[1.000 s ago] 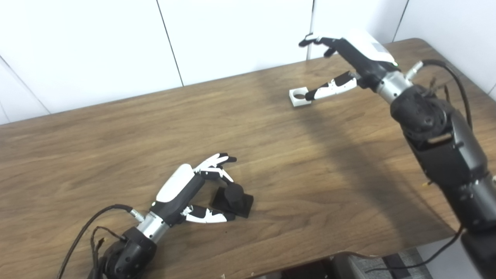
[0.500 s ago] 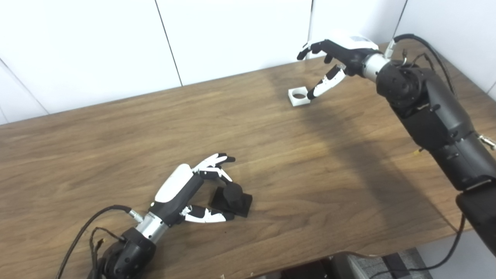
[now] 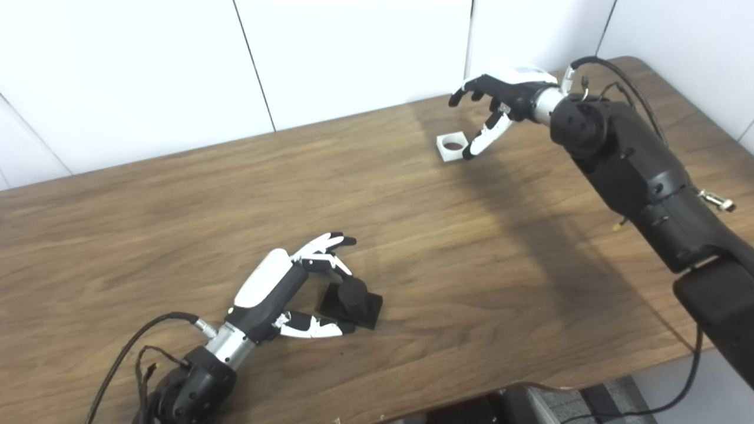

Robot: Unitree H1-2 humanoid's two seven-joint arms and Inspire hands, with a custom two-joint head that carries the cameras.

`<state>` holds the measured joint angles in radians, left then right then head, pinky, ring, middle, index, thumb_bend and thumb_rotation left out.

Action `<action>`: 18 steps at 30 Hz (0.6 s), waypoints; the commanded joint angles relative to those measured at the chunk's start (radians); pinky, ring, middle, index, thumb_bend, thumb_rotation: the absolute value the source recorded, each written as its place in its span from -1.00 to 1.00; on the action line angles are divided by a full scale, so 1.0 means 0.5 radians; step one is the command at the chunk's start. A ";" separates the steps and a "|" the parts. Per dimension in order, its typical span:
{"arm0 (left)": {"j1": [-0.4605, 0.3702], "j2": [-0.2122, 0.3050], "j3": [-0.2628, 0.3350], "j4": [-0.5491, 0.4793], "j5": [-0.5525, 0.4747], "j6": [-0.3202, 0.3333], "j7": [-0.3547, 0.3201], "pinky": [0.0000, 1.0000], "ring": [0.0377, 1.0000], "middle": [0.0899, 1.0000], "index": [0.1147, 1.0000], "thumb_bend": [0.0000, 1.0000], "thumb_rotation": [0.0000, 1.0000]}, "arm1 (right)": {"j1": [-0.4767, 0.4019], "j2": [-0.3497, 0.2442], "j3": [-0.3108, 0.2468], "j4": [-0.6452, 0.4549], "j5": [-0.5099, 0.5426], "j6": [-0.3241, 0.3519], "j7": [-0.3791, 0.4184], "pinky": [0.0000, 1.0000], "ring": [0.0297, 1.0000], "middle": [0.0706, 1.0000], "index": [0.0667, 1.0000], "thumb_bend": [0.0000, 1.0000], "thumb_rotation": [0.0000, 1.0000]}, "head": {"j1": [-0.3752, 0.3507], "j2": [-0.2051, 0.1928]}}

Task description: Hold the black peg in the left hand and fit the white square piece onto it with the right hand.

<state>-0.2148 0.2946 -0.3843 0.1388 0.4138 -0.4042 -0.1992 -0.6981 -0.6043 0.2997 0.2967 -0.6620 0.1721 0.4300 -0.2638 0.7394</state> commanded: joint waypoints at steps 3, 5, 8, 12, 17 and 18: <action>0.090 0.076 -0.016 0.074 0.090 0.171 -0.098 0.60 0.88 0.77 -0.15 0.04 -0.85 | -0.142 0.001 0.003 0.038 -0.011 -0.062 -0.059 0.41 0.73 0.75 0.50 0.65 -0.48 | 0.029 0.014; 0.091 0.074 -0.015 0.079 0.085 0.164 -0.097 0.61 0.88 0.76 -0.15 0.05 -0.86 | -0.151 0.014 0.015 0.084 -0.013 -0.074 -0.076 0.40 0.74 0.76 0.49 0.66 -0.48 | 0.037 0.014; 0.089 0.075 -0.015 0.093 0.086 0.145 -0.090 0.60 0.87 0.76 -0.15 0.04 -0.86 | -0.170 0.034 0.040 0.161 -0.027 -0.101 -0.107 0.36 0.71 0.76 0.49 0.67 -0.47 | 0.040 0.015; 0.089 0.079 -0.014 0.094 0.084 0.133 -0.088 0.60 0.87 0.76 -0.15 0.05 -0.86 | -0.207 0.059 0.077 0.254 -0.053 -0.115 -0.131 0.35 0.72 0.77 0.51 0.67 -0.44 | 0.043 0.019; 0.097 0.082 -0.012 0.081 0.079 0.142 -0.093 0.60 0.87 0.76 -0.15 0.05 -0.86 | -0.239 0.094 0.123 0.339 -0.089 -0.125 -0.161 0.47 0.79 0.80 0.51 0.70 -0.43 | 0.048 0.026; 0.098 0.083 -0.012 0.077 0.080 0.147 -0.096 0.60 0.87 0.76 -0.15 0.05 -0.86 | -0.240 0.099 0.129 0.351 -0.089 -0.129 -0.167 0.55 0.82 0.82 0.51 0.72 -0.42 | 0.048 0.026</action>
<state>-0.2093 0.2959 -0.3832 0.1373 0.4133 -0.4035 -0.2018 -0.7497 -0.5571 0.3688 0.4764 -0.6973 0.1368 0.3814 -0.2408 0.7517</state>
